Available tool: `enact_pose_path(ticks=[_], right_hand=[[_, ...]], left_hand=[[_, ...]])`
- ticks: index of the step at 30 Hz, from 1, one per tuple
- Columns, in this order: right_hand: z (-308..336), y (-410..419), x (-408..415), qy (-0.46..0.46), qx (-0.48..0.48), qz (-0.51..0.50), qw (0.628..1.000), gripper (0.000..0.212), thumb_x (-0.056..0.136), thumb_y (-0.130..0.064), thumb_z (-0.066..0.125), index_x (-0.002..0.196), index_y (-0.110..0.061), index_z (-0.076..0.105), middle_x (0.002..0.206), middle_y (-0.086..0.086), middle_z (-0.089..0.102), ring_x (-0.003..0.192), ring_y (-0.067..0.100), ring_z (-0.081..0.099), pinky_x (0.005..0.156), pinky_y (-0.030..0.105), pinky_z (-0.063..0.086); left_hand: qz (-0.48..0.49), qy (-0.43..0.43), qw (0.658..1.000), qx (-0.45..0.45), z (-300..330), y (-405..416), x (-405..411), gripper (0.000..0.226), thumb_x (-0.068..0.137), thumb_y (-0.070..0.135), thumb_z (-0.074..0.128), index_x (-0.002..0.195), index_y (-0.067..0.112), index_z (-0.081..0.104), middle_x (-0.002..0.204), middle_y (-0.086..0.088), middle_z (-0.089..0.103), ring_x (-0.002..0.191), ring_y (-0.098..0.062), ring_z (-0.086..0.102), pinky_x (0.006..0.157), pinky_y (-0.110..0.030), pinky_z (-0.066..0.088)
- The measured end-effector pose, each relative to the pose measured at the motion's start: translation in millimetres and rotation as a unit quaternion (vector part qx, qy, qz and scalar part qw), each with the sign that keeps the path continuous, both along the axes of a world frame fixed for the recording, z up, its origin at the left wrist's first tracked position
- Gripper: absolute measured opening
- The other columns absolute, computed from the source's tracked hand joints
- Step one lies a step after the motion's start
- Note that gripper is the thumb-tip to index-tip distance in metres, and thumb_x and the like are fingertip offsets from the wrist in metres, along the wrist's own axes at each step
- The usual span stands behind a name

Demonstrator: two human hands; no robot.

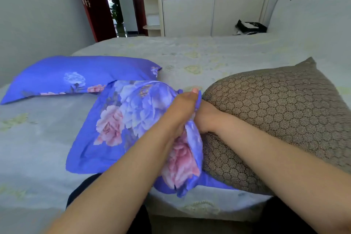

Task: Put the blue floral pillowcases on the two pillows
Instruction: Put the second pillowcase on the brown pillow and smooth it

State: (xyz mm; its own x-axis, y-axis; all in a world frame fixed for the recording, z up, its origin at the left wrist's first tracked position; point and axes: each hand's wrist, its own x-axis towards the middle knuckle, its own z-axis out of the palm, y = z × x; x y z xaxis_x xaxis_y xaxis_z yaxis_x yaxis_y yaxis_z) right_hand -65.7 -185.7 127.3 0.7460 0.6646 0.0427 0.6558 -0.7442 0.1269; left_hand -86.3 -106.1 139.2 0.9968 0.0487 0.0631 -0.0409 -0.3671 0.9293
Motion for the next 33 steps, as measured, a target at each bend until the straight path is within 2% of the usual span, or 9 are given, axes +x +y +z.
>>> enact_pose_path(ticks=[3, 6, 9, 15, 20, 24, 29, 31, 33], right_hand=[[-9.8, 8.4, 10.1, -0.039, 0.001, 0.029, 0.999, 0.059, 0.075, -0.052, 0.053, 0.124, -0.018, 0.054, 0.124, 0.01, 0.06, 0.115, 0.03, 0.054, 0.092, 0.034, 0.043], [-13.9, 13.4, 13.1, -0.047, -0.039, 0.034, 0.998, 0.099, 0.058, -0.061, 0.065, 0.144, -0.032, 0.025, 0.143, -0.001, 0.045, 0.127, 0.022, 0.045, 0.095, 0.035, 0.039], [-18.3, 18.4, 13.7, -0.047, -0.048, 0.038, 0.997, 0.101, 0.062, -0.062, 0.064, 0.148, -0.037, 0.016, 0.147, -0.01, 0.038, 0.123, 0.021, 0.049, 0.093, 0.034, 0.035], [-19.7, 18.6, 4.0, -0.056, -0.045, 0.031, 0.997, 0.083, 0.063, -0.061, 0.064, 0.137, -0.033, 0.039, 0.134, -0.006, 0.05, 0.119, 0.023, 0.051, 0.093, 0.034, 0.037], [-19.7, 9.4, 17.2, -0.029, 0.017, -0.009, 0.999, 0.056, 0.065, -0.056, 0.064, 0.108, -0.021, 0.064, 0.109, 0.005, 0.066, 0.105, 0.028, 0.06, 0.083, 0.03, 0.044], [-22.8, 6.3, 30.0, 0.016, 0.002, -0.034, 0.999, 0.101, 0.059, -0.061, 0.067, 0.145, -0.027, 0.027, 0.149, 0.0, 0.036, 0.13, 0.023, 0.041, 0.1, 0.037, 0.036], [-24.7, 3.9, 43.7, 0.025, 0.003, -0.082, 0.996, 0.123, 0.057, -0.065, 0.069, 0.148, -0.037, -0.007, 0.16, 0.005, 0.0, 0.141, 0.03, 0.021, 0.113, 0.047, 0.023], [-26.6, 3.6, 43.8, 0.02, 0.009, -0.1, 0.995, 0.123, 0.057, -0.067, 0.07, 0.147, -0.04, -0.009, 0.159, 0.008, -0.003, 0.141, 0.034, 0.022, 0.114, 0.048, 0.02], [-29.2, 2.1, 45.1, 0.007, 0.021, -0.119, 0.993, 0.119, 0.057, -0.068, 0.069, 0.147, -0.042, -0.005, 0.159, 0.01, -0.001, 0.139, 0.036, 0.026, 0.114, 0.047, 0.02]], left_hand=[[-0.031, -0.069, 0.99, 0.116, 9.5, 34.9, 13.4, 0.039, 0.095, 0.037, 0.052, 0.063, 0.018, 0.041, 0.06, 0.002, 0.041, 0.057, -0.01, 0.038, 0.058, -0.025, 0.032], [0.042, -0.1, 0.935, 0.337, 19.0, 78.9, 32.6, 0.03, 0.086, 0.037, 0.065, 0.084, 0.01, 0.052, 0.083, -0.006, 0.054, 0.079, -0.023, 0.054, 0.065, -0.03, 0.036], [0.138, -0.116, 0.866, 0.466, 18.9, 101.7, 46.2, 0.029, 0.094, 0.029, 0.051, 0.107, 0.003, 0.051, 0.112, -0.022, 0.056, 0.105, -0.038, 0.053, 0.074, -0.039, 0.037], [0.119, -0.109, 0.948, 0.273, 17.1, 72.5, 44.9, 0.031, 0.098, 0.021, 0.043, 0.119, -0.002, 0.041, 0.113, -0.026, 0.058, 0.105, -0.04, 0.054, 0.078, -0.039, 0.038], [0.022, -0.098, 0.963, 0.251, -24.5, 37.9, 13.0, 0.032, 0.097, 0.027, 0.048, 0.119, 0.006, 0.04, 0.113, -0.019, 0.061, 0.105, -0.035, 0.057, 0.073, -0.035, 0.037], [0.063, -0.076, 0.938, 0.333, -29.7, 83.5, 13.4, 0.043, 0.088, 0.036, 0.06, 0.115, 0.009, 0.041, 0.113, -0.019, 0.061, 0.106, -0.036, 0.057, 0.077, -0.037, 0.04], [0.114, -0.027, 0.871, 0.476, -31.5, 105.0, -1.4, 0.031, 0.094, 0.034, 0.041, 0.108, 0.009, 0.052, 0.117, -0.022, 0.06, 0.108, -0.038, 0.056, 0.082, -0.038, 0.042], [0.103, -0.02, 0.916, 0.388, -24.9, 104.1, -4.6, 0.026, 0.095, 0.031, 0.04, 0.095, 0.01, 0.056, 0.105, -0.021, 0.063, 0.099, -0.035, 0.058, 0.075, -0.035, 0.04], [0.013, 0.018, 0.995, 0.097, -21.1, 96.6, -10.0, 0.025, 0.092, 0.031, 0.048, 0.082, 0.011, 0.058, 0.084, -0.016, 0.064, 0.086, -0.028, 0.06, 0.072, -0.034, 0.042]])
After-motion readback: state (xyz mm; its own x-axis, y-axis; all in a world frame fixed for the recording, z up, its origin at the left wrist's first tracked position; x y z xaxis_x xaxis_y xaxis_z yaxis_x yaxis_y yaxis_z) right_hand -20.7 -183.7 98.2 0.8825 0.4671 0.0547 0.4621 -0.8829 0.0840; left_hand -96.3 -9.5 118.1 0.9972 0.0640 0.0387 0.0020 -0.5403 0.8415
